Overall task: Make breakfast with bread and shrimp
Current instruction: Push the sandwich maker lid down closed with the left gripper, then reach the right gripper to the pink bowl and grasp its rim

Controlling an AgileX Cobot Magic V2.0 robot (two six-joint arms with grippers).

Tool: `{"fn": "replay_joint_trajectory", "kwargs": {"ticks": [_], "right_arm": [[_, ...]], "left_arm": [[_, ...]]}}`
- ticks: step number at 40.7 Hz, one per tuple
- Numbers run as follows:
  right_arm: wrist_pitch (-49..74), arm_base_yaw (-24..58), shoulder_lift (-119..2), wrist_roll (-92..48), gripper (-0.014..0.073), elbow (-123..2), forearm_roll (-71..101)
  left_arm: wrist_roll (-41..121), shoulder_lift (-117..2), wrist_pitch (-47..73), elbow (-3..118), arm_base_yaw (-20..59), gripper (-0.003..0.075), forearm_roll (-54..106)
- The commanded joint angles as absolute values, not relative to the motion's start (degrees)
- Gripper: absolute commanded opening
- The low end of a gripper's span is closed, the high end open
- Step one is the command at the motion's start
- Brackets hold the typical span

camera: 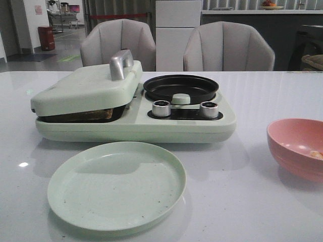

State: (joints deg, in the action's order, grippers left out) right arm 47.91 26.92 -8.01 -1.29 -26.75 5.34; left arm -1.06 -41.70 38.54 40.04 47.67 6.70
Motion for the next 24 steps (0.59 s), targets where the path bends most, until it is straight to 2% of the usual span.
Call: {"fn": "replay_joint_trajectory", "kwargs": {"ticks": [1,24], "right_arm": [[43.4,26.9,-8.8,-1.4,0.0496,-28.3,5.7],[41.8,26.9,-9.4,-1.4,0.0496,-28.3,7.1]], "left_arm": [[-1.6,-38.1,32.8,38.8,48.1,0.0102,7.5],[-1.6,-34.9,32.1,37.0,48.1,0.0101,4.1]]}}
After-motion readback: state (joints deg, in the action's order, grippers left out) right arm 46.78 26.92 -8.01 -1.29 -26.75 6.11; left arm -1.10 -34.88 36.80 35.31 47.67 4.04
